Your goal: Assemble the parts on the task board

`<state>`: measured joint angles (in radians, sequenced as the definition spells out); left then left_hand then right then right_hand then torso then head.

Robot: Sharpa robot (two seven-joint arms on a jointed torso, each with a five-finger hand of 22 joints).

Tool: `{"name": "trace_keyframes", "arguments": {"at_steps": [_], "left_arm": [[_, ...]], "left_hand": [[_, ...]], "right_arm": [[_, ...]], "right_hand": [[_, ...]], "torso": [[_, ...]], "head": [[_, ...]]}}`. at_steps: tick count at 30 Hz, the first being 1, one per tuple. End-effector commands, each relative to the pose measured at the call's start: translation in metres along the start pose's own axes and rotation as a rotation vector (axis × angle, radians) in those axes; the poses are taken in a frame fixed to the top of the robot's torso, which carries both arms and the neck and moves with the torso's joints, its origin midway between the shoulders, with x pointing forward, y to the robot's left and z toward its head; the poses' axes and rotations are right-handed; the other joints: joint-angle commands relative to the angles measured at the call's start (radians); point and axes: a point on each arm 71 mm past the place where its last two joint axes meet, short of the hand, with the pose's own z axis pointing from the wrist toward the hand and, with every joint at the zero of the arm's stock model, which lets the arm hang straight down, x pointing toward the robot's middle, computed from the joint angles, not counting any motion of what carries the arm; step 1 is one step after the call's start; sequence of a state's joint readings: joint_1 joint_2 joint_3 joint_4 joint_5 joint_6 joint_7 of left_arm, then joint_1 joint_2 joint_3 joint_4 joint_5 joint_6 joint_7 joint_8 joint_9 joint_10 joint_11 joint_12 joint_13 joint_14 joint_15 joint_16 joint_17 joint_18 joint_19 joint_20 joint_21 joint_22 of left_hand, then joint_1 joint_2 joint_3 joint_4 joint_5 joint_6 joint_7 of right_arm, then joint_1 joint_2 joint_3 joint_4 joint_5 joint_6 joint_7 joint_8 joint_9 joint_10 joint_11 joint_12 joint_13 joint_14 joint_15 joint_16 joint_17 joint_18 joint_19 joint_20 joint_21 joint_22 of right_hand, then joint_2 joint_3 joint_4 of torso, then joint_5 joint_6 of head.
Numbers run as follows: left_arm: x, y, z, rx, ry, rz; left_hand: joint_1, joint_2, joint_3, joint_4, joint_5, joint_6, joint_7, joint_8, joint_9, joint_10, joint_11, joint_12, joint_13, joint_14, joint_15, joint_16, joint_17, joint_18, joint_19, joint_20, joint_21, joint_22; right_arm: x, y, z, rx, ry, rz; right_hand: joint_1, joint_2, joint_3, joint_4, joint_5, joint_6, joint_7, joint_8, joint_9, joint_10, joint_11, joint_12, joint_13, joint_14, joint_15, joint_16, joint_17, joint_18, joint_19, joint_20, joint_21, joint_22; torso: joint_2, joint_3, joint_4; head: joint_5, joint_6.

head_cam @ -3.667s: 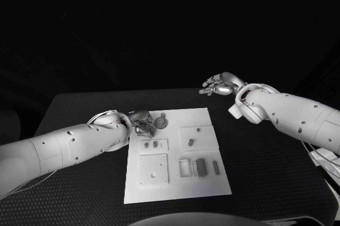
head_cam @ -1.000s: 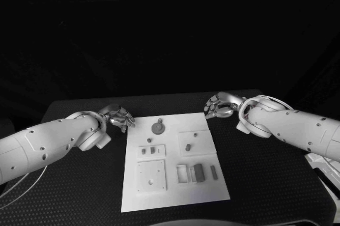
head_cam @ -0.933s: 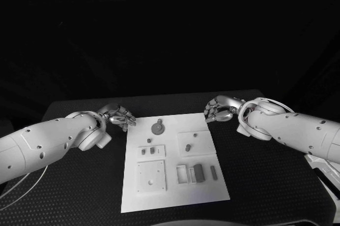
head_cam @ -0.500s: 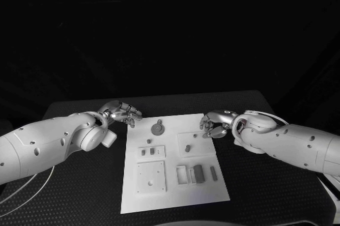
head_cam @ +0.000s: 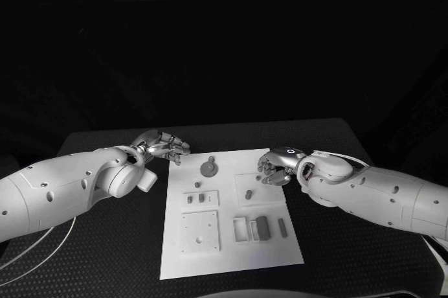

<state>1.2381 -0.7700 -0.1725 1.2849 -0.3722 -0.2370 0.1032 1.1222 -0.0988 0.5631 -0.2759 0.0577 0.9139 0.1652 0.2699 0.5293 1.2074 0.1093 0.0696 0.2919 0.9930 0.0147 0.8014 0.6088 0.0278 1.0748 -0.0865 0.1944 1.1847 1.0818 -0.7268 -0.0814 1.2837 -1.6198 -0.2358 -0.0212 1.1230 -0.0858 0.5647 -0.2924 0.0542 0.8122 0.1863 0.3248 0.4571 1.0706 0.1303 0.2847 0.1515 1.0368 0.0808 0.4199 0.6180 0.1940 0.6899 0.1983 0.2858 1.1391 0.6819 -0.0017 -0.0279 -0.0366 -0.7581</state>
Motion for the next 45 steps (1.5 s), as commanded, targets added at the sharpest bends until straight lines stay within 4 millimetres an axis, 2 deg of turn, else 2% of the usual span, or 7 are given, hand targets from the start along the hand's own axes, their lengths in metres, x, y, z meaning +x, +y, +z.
{"name": "trace_keyframes", "arguments": {"at_steps": [1,15,18,23,28,35,45], "left_arm": [[0.000,-0.003,0.000,0.022,-0.009,-0.023],[0.001,-0.003,0.001,0.025,-0.008,-0.030],[0.001,-0.003,0.001,0.024,-0.006,-0.030],[0.001,-0.003,0.001,0.022,-0.004,-0.031],[0.001,-0.003,0.001,0.020,-0.006,-0.030],[0.000,-0.003,0.000,0.016,-0.007,-0.031],[-0.001,-0.001,-0.001,0.009,-0.004,-0.031]], "left_hand": [[-0.011,-0.001,-0.007,-0.002,-0.004,-0.007,0.000,0.004,-0.002,-0.010,0.002,-0.001,0.001,-0.004,0.007,-0.007,-0.002,0.018,0.000,0.008,-0.004,-0.001],[-0.014,0.000,-0.009,0.000,-0.004,-0.009,0.000,0.004,-0.002,-0.012,0.003,-0.001,0.002,-0.005,0.008,-0.010,-0.002,0.018,0.000,0.010,-0.008,-0.004],[-0.014,0.000,-0.009,0.000,-0.004,-0.009,0.001,0.004,-0.002,-0.012,0.003,-0.001,0.002,-0.005,0.008,-0.010,-0.002,0.018,0.000,0.010,-0.008,-0.004],[-0.015,0.000,-0.009,0.001,-0.004,-0.010,0.001,0.004,-0.003,-0.013,0.003,-0.001,0.002,-0.005,0.008,-0.011,-0.003,0.018,0.000,0.010,-0.009,-0.004],[-0.016,0.000,-0.010,0.001,-0.004,-0.011,0.001,0.004,-0.003,-0.013,0.003,-0.001,0.002,-0.005,0.009,-0.012,-0.003,0.018,-0.001,0.010,-0.010,-0.005],[-0.015,-0.001,-0.010,0.000,-0.004,-0.012,0.002,0.004,-0.003,-0.015,0.004,-0.001,0.002,-0.006,0.009,-0.013,-0.003,0.018,-0.001,0.011,-0.012,-0.005],[-0.017,-0.004,-0.012,0.000,-0.004,-0.019,0.004,0.002,-0.005,-0.021,0.006,-0.002,0.002,-0.008,0.011,-0.017,-0.003,0.018,-0.002,0.012,-0.016,-0.007]], "right_arm": [[0.003,0.003,0.002,0.002,-0.009,-0.036],[0.016,0.016,0.009,-0.032,0.011,-0.042],[0.019,0.016,0.010,-0.031,0.023,-0.051],[0.024,0.015,0.011,-0.015,0.041,-0.086],[0.026,0.013,0.011,-0.004,0.047,-0.126],[0.032,0.018,0.011,-0.018,0.055,-0.191],[0.035,0.025,0.009,-0.026,0.031,-0.232]], "right_hand": [[0.012,0.000,0.004,0.002,-0.004,0.003,0.005,-0.005,-0.002,0.005,0.001,-0.007,-0.002,0.008,0.001,-0.001,0.002,0.016,0.009,-0.002,-0.007,0.002],[0.032,0.051,0.020,0.000,-0.004,0.048,-0.016,0.015,0.003,0.036,-0.006,-0.025,-0.014,0.015,-0.001,-0.011,0.013,0.020,0.017,0.000,-0.021,0.007],[0.046,0.038,0.119,0.024,-0.004,0.076,-0.025,0.021,0.001,0.053,-0.009,-0.033,-0.019,0.020,0.001,-0.018,0.016,0.021,0.026,0.005,-0.030,0.007],[0.031,0.060,0.154,0.012,-0.004,0.105,-0.036,0.030,0.003,0.062,-0.011,-0.041,-0.022,0.018,0.002,-0.025,0.022,0.020,0.024,0.005,-0.036,0.015],[0.027,0.060,0.165,0.004,-0.004,0.114,-0.039,0.031,0.003,0.064,-0.011,-0.047,-0.025,0.014,0.004,-0.030,0.025,0.019,0.018,0.005,-0.041,0.021],[0.043,0.032,0.175,0.000,-0.004,0.125,-0.044,0.034,0.004,0.066,-0.010,-0.054,-0.028,0.010,0.005,-0.035,0.031,0.019,0.014,0.004,-0.046,0.030],[0.036,-0.085,0.164,0.010,-0.004,0.089,-0.027,0.006,-0.010,0.040,0.006,-0.082,-0.042,-0.019,0.020,-0.057,0.035,0.008,-0.011,0.008,-0.065,0.045]], "torso": [[0.000,-0.0003,-0.0020],[0.001,0.0006,-0.0008],[0.001,0.0006,-0.0001],[0.000,0.0006,0.0001],[0.000,0.0006,-0.0011],[0.000,0.0006,-0.0019],[-0.001,0.0002,-0.0021]], "head": [[0.004,-0.002],[0.005,-0.009],[0.006,-0.009],[0.006,-0.012],[0.007,-0.013],[0.006,-0.016],[0.004,-0.018]]}}
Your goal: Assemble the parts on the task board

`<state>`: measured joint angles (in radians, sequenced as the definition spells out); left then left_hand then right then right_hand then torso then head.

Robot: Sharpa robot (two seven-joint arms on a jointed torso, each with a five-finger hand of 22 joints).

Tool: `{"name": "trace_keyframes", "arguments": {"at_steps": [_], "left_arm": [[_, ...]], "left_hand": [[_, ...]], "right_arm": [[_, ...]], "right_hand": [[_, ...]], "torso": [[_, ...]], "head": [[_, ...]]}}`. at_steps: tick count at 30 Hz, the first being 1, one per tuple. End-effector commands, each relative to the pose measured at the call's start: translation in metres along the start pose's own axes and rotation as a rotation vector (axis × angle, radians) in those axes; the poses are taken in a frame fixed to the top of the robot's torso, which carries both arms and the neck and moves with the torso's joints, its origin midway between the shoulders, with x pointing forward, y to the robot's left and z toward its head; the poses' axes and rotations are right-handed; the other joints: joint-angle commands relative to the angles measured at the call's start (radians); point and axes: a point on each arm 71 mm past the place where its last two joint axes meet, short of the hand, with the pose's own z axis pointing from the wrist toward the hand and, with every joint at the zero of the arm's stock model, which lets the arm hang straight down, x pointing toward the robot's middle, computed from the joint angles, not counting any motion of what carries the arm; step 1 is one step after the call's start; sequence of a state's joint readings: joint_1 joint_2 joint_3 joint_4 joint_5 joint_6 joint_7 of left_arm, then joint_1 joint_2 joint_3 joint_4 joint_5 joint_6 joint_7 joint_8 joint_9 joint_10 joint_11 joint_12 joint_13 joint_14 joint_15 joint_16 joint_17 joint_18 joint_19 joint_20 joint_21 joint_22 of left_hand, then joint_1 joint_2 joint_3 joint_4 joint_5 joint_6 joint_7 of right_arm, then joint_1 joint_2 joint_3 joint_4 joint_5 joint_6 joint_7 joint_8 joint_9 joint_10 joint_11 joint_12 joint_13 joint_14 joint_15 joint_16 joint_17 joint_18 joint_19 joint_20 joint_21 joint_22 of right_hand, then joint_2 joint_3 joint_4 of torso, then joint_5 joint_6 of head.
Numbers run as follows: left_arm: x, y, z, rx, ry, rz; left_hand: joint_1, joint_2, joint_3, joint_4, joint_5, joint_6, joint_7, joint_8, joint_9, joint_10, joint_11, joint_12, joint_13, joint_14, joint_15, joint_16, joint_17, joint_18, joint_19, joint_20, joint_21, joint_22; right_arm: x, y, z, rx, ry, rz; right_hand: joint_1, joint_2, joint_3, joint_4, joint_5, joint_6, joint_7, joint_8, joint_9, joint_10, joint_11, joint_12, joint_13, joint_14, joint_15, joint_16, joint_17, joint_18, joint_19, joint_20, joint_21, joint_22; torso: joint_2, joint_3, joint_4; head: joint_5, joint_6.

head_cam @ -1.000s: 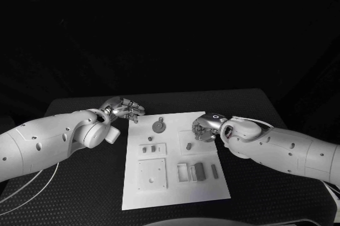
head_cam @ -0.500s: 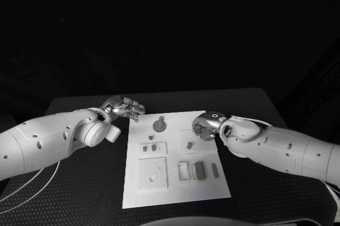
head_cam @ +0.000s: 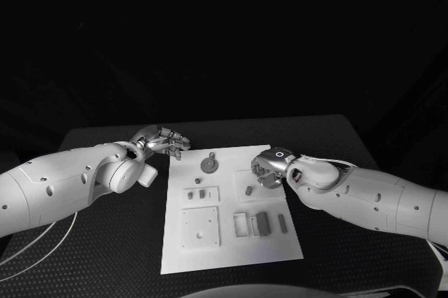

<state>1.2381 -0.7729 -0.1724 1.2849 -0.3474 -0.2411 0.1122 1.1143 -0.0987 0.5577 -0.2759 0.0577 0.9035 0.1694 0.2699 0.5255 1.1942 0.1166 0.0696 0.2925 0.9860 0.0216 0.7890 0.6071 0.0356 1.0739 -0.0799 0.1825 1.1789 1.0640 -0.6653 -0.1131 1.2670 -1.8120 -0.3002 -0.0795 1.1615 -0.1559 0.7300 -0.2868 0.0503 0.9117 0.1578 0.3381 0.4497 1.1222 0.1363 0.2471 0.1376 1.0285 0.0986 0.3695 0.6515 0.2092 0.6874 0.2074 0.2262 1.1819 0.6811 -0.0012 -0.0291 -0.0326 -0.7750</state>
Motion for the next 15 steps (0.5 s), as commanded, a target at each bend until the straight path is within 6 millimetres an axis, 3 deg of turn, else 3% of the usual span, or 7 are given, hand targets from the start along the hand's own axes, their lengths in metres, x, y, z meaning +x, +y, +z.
{"name": "trace_keyframes", "arguments": {"at_steps": [1,6,12,15], "left_arm": [[0.0009,-0.0017,0.0001,0.006,0.006,-0.008],[0.0015,-0.0019,0.0001,0.006,0.007,-0.008],[0.0012,-0.0017,0.0001,0.005,0.006,-0.008],[0.0012,-0.0017,0.0001,0.005,0.005,-0.008]], "left_hand": [[-0.009,-0.004,-0.007,0.000,-0.004,-0.009,0.000,0.002,-0.001,-0.009,-0.001,-0.002,0.001,-0.002,0.004,-0.005,-0.001,0.010,-0.001,0.006,-0.005,-0.002],[-0.009,-0.005,-0.007,0.000,-0.004,-0.012,0.001,0.001,-0.002,-0.012,0.000,-0.003,0.001,-0.002,0.005,-0.006,-0.001,0.010,-0.002,0.006,-0.007,-0.002],[-0.010,-0.005,-0.008,0.001,-0.004,-0.014,0.002,0.001,-0.003,-0.014,0.001,-0.003,0.001,-0.003,0.005,-0.007,-0.001,0.010,-0.002,0.007,-0.008,-0.002],[-0.012,-0.005,-0.009,0.002,-0.004,-0.015,0.003,0.001,-0.003,-0.015,0.001,-0.003,0.001,-0.002,0.005,-0.007,-0.001,0.010,-0.001,0.007,-0.009,-0.003]], "right_arm": [[0.0181,0.0030,-0.0038,0.010,0.068,-0.058],[0.0188,0.0046,-0.0034,0.007,0.070,-0.065],[0.0220,0.0056,-0.0032,0.004,0.070,-0.076],[0.0238,0.0059,-0.0032,0.005,0.069,-0.077]], "right_hand": [[-0.003,-0.022,0.000,0.006,0.000,-0.014,0.003,-0.009,-0.004,-0.014,0.002,-0.047,-0.029,-0.014,0.004,-0.009,0.002,-0.008,-0.011,-0.001,-0.007,0.005],[0.000,-0.026,0.004,0.008,0.000,-0.013,0.004,-0.009,-0.004,-0.012,0.001,-0.047,-0.029,-0.014,0.005,-0.010,0.004,-0.009,-0.012,-0.001,-0.008,0.009],[0.010,-0.005,0.012,0.008,0.000,0.003,-0.003,-0.002,-0.001,0.006,-0.006,-0.040,-0.026,-0.008,0.002,-0.008,0.010,-0.008,-0.007,-0.002,-0.009,0.019],[0.005,0.018,0.012,0.010,0.000,0.022,-0.011,0.008,0.003,0.028,-0.016,-0.031,-0.021,0.007,-0.005,-0.001,0.018,-0.003,0.007,-0.004,-0.005,0.026]], "torso": [[0.000,-0.0004,-0.0009],[0.000,0.0000,0.0002],[0.000,0.0000,0.0000],[0.001,0.0002,-0.0003]], "head": [[0.000,-0.001],[-0.001,-0.002],[0.000,-0.001],[0.000,-0.001]]}}
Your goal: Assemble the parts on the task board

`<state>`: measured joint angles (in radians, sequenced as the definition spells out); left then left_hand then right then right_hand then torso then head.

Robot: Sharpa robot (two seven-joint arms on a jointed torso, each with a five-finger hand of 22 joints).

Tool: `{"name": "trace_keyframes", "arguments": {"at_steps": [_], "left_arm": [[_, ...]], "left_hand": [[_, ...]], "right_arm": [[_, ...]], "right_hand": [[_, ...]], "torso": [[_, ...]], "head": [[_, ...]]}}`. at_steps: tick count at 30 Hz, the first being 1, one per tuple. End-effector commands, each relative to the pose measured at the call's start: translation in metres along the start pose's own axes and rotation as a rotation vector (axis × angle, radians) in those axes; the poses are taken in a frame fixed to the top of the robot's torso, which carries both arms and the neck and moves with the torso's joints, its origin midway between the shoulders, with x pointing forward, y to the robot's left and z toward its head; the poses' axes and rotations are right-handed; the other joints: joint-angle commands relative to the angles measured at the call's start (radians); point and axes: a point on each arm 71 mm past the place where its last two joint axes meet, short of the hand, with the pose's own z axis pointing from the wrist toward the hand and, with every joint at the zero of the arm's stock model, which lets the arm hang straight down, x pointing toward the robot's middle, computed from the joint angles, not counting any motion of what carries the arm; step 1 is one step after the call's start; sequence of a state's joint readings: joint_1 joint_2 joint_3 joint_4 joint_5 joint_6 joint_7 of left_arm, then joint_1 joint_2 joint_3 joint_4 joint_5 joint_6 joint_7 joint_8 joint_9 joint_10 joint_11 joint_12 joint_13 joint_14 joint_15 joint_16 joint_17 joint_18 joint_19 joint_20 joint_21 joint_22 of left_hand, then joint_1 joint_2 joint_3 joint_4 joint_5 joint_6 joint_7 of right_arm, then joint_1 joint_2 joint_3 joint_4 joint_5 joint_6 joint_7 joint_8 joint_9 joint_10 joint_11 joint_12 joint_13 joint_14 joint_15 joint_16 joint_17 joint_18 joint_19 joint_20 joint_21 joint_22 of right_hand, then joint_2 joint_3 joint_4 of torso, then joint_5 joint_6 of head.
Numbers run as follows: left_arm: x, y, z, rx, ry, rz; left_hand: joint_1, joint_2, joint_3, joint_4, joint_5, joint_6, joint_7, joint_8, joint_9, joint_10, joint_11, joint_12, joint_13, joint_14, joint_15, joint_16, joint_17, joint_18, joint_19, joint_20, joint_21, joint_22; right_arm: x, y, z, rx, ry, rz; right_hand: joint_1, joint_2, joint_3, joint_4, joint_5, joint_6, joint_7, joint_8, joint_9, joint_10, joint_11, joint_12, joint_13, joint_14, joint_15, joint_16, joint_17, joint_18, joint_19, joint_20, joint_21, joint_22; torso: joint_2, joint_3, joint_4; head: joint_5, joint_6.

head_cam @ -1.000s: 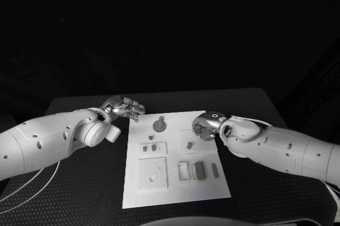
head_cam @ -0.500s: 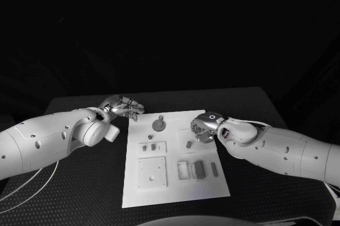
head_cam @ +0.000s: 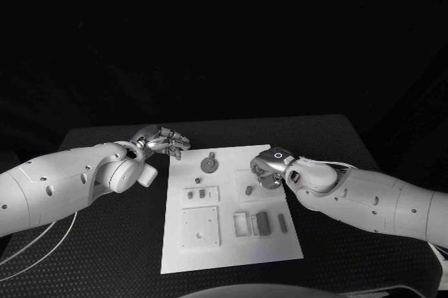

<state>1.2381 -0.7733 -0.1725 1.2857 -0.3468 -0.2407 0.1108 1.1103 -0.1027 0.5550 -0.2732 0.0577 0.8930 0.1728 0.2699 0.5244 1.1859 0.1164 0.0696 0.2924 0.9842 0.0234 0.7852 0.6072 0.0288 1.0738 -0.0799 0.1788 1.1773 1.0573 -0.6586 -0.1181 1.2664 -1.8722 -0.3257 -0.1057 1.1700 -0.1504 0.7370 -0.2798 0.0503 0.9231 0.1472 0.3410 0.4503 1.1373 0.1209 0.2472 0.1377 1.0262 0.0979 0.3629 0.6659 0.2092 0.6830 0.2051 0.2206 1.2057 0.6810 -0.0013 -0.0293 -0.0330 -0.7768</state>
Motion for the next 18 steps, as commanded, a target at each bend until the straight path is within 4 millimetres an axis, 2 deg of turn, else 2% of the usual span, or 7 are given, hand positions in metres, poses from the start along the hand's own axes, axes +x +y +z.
{"name": "trace_keyframes", "arguments": {"at_steps": [1,2,7,13,18], "left_arm": [[0.0011,-0.0019,0.0002,0.007,0.004,-0.007],[0.0013,-0.0019,0.0002,0.007,0.004,-0.007],[0.0022,-0.0021,0.0004,0.005,0.008,-0.007],[0.0019,-0.0019,0.0003,0.003,0.005,-0.007],[0.0019,-0.0018,0.0004,0.002,0.004,-0.007]], "left_hand": [[-0.008,-0.001,-0.006,0.000,-0.004,-0.005,0.000,0.001,-0.002,-0.006,0.002,-0.003,0.001,-0.001,0.004,-0.003,-0.001,0.017,-0.001,0.007,-0.005,-0.001],[-0.008,0.000,-0.006,0.000,-0.003,-0.005,0.000,0.001,-0.002,-0.007,0.002,-0.003,0.001,-0.001,0.004,-0.004,-0.001,0.017,-0.001,0.007,-0.005,-0.001],[-0.009,0.000,-0.006,0.001,-0.003,-0.005,0.000,0.002,-0.002,-0.007,0.002,-0.002,0.002,0.000,0.004,-0.004,-0.001,0.017,-0.001,0.007,-0.006,-0.001],[-0.010,0.001,-0.006,0.002,-0.003,-0.005,0.000,0.002,-0.002,-0.007,0.002,-0.002,0.002,0.000,0.004,-0.004,-0.001,0.017,-0.001,0.008,-0.006,-0.001],[-0.010,0.000,-0.006,0.002,-0.003,-0.005,0.000,0.002,-0.002,-0.007,0.002,-0.002,0.002,0.000,0.004,-0.004,-0.001,0.017,-0.001,0.007,-0.006,-0.001]], "right_arm": [[0.0211,0.0029,-0.0039,0.004,0.090,-0.026],[0.0216,0.0032,-0.0037,0.005,0.088,-0.032],[0.0266,0.0033,-0.0029,0.009,0.106,-0.047],[0.0299,0.0025,-0.0035,0.012,0.118,-0.060],[0.0294,0.0026,-0.0033,0.012,0.111,-0.067]], "right_hand": [[-0.005,0.020,0.005,0.003,0.000,0.017,-0.003,0.008,0.004,0.019,-0.003,-0.028,-0.020,0.015,-0.007,0.009,0.007,-0.001,0.018,-0.002,0.002,0.004],[-0.011,0.037,0.006,0.007,0.000,0.027,-0.007,0.013,0.005,0.029,-0.007,-0.025,-0.018,0.023,-0.011,0.013,0.011,0.001,0.027,-0.003,0.003,0.006],[-0.017,0.070,0.008,-0.003,0.000,0.063,-0.022,0.029,0.013,0.067,-0.025,-0.011,-0.009,0.057,-0.031,0.032,0.033,0.016,0.067,-0.006,0.008,0.010],[-0.016,0.083,0.012,-0.007,0.000,0.080,-0.029,0.037,0.019,0.086,-0.033,-0.007,-0.004,0.072,-0.040,0.040,0.049,0.024,0.089,-0.007,0.005,0.009],[-0.013,0.083,0.014,-0.009,0.000,0.085,-0.032,0.039,0.023,0.091,-0.035,-0.006,-0.003,0.076,-0.042,0.042,0.055,0.027,0.095,-0.007,0.003,0.009]], "torso": [[0.001,0.0006,-0.0002],[0.001,0.0005,-0.0003],[0.001,0.0003,0.0009],[0.000,0.0007,0.0007],[0.000,0.0002,-0.0001]], "head": [[0.001,0.001],[0.001,0.001],[0.000,0.000],[-0.002,-0.002],[-0.003,-0.002]]}}
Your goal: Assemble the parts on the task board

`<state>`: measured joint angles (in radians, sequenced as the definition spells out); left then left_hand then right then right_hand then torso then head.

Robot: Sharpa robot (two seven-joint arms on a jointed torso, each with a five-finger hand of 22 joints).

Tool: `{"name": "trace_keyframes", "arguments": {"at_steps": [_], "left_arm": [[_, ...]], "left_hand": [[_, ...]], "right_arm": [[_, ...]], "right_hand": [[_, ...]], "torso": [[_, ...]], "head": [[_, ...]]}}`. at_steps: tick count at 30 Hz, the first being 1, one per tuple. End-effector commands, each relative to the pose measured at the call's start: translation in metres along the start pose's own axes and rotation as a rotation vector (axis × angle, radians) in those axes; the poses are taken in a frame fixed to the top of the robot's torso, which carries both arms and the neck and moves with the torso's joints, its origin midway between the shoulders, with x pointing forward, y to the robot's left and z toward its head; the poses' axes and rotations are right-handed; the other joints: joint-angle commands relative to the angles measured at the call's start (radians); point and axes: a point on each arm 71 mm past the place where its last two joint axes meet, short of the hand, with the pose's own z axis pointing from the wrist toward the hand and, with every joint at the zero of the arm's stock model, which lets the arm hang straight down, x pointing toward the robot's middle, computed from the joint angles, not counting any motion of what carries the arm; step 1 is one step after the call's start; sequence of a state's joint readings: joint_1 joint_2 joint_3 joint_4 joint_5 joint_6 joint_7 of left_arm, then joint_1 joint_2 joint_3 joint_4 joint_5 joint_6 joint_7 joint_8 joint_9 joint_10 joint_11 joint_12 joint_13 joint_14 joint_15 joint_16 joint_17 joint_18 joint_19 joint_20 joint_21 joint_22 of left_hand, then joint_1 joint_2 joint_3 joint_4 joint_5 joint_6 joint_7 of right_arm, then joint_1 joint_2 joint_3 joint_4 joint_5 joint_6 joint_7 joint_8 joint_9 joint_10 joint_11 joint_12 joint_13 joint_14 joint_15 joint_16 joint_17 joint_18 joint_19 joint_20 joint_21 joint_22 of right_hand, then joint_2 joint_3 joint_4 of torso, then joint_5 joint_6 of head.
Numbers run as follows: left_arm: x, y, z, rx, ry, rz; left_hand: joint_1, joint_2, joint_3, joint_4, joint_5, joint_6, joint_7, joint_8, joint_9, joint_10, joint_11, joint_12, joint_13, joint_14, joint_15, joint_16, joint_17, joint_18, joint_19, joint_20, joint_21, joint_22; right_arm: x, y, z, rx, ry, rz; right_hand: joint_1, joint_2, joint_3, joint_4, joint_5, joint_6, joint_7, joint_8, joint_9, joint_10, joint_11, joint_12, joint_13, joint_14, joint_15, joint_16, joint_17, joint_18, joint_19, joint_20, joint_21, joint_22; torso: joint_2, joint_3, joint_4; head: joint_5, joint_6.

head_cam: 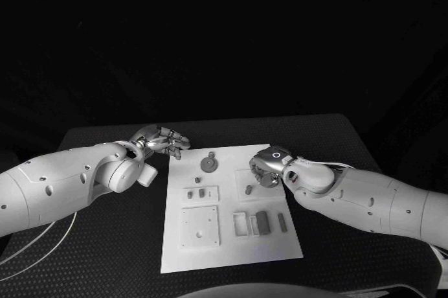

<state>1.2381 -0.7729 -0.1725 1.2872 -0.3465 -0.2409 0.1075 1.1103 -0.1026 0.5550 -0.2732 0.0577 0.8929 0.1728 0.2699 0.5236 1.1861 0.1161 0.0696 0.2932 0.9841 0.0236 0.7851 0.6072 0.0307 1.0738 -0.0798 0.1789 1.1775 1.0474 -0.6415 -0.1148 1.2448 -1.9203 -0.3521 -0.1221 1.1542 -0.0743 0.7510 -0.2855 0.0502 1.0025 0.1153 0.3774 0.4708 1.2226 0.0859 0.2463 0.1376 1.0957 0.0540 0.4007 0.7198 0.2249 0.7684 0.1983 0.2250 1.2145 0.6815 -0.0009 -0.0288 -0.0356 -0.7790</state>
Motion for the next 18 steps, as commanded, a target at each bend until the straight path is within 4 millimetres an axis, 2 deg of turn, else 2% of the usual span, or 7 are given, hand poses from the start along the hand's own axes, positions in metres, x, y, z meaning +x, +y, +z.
{"name": "trace_keyframes", "arguments": {"at_steps": [1,18], "left_arm": [[0.0013,-0.0018,0.0004,0.004,0.003,-0.006],[0.0002,-0.0014,0.0008,0.002,-0.001,-0.005]], "left_hand": [[-0.010,0.000,-0.006,0.002,-0.003,-0.005,0.000,0.002,-0.001,-0.008,0.002,-0.002,0.001,0.000,0.004,-0.004,-0.001,0.015,0.000,0.007,-0.006,-0.002],[-0.009,-0.001,-0.006,0.001,-0.003,-0.008,0.000,0.002,-0.002,-0.010,0.003,-0.002,0.001,0.000,0.004,-0.005,0.000,0.016,0.000,0.008,-0.008,-0.002]], "right_arm": [[0.0267,0.0017,-0.0074,0.005,0.135,-0.032],[0.0180,0.0039,-0.0117,-0.003,0.071,-0.011]], "right_hand": [[0.003,0.006,0.000,-0.004,0.000,0.006,0.000,0.003,0.002,0.006,0.000,-0.005,-0.003,0.007,0.001,0.004,0.001,0.011,0.010,0.000,-0.002,0.000],[0.015,-0.002,0.004,-0.003,0.000,0.013,-0.004,0.005,0.010,0.015,-0.004,-0.007,0.001,0.014,-0.002,0.005,0.016,0.016,0.023,0.002,-0.007,0.000]], "torso": [[-0.001,-0.0002,-0.0006],[-0.001,0.0000,-0.0004]], "head": [[0.000,0.000],[0.003,0.003]]}}
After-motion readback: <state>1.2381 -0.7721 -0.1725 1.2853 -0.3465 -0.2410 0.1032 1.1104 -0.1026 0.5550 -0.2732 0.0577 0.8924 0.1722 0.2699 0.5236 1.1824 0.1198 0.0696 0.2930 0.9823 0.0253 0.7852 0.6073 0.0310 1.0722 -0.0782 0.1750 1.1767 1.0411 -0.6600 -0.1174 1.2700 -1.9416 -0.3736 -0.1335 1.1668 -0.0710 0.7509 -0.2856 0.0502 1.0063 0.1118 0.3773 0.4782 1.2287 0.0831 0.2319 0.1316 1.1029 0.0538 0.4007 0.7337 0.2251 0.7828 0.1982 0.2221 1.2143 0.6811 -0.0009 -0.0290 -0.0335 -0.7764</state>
